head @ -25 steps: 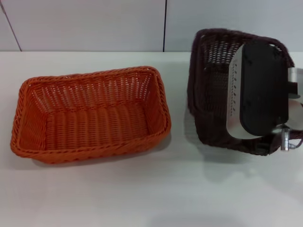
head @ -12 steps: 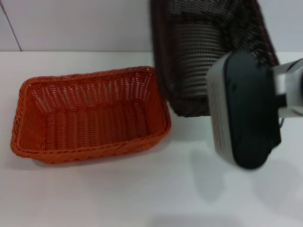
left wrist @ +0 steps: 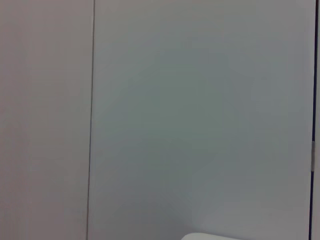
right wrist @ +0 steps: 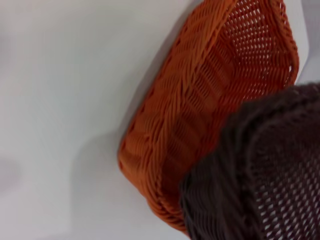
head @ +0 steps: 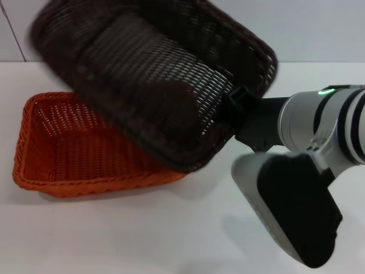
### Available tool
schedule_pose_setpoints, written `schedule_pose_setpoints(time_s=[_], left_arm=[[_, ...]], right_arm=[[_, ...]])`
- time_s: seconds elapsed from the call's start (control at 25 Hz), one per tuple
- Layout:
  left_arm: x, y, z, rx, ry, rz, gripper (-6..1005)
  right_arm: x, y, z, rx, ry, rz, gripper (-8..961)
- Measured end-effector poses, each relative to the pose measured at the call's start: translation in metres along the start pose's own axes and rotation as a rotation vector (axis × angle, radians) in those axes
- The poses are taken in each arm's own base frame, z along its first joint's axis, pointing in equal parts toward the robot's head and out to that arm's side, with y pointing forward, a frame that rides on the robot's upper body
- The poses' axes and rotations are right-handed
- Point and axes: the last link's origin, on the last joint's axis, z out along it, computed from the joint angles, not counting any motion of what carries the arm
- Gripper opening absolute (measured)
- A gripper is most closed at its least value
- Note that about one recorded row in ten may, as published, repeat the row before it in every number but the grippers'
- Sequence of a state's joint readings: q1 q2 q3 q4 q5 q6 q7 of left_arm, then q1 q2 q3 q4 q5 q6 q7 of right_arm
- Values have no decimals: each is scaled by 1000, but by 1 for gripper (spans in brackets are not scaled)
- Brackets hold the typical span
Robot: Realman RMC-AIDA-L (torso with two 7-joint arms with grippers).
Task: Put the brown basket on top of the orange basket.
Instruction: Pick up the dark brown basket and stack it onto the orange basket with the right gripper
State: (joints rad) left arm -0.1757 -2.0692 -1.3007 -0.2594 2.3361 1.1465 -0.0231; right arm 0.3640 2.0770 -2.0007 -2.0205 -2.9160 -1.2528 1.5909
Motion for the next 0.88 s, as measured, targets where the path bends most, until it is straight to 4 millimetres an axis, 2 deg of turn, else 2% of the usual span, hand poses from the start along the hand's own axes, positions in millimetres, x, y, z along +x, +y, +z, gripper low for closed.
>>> schedule_pose_setpoints(time_s=[0.12,0.2,0.56,0.88], left_arm=[[0,0,0,3,1,-4,801],[1,2,1,1,5,-9,801],[1,4,3,0,5,-15,801],[3,3,3,9,11,-42,801]], right_arm=[[0,2,5,25,-4,-93,136],[5,9,16,29,6,-173,136],[15,18,44,53,6,-239,135],[16,11,49,85,-55,-275,139]])
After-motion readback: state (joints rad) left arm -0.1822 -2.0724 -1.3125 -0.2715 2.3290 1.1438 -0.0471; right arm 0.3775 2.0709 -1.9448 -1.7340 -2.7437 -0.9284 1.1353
